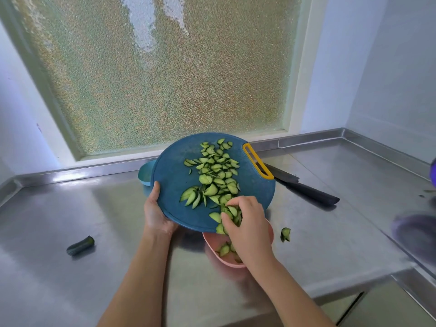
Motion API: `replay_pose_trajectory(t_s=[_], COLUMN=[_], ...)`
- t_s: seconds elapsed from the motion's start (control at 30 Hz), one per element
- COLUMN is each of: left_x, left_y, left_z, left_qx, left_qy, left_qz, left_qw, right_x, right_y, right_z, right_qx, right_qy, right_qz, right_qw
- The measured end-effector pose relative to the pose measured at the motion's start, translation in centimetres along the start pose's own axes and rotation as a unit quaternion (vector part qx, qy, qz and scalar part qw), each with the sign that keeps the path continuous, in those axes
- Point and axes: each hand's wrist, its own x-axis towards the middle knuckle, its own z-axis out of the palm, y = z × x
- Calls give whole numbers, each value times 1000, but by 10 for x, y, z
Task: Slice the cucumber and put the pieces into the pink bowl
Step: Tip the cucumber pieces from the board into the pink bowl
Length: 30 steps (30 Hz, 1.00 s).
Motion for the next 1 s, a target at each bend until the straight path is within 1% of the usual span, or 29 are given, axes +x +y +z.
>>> replay_pose_trajectory(t_s=[0.17,0.33,0.47,0.6,0.73,0.83,0.93,1.0], left_x=[2,2,2,0,2,2,0,-2], left_y=[3,3,2,2,4,4,2,1], left_z=[-2,-1,-1,1,-2,-2,2,4], left_qx=[-13,6,0,2,0,7,5,6], left_qy=[-2,-12,-1,-5,-6,-9,1,0], left_qz=[1,-1,-3,-7,9,10,8,1], left_qw=[1000,1000,1000,1000,1000,1000,1000,1000], right_x=[-8,-15,-20,-19,-17,13,75,122], right_y=[-5,5,13,24,25,15,6,6], right_z=[-9,-15,-21,-26,-29,-41,-49,-47], right_qx=[-56,-30,24,7,-1,29,46,39], right_qy=[-28,-41,-23,-2,-34,-59,-81,-119], right_qz=[-36,-63,-62,-59,-81,-97,-138,-134], right_qw=[997,997,997,998,996,993,986,983])
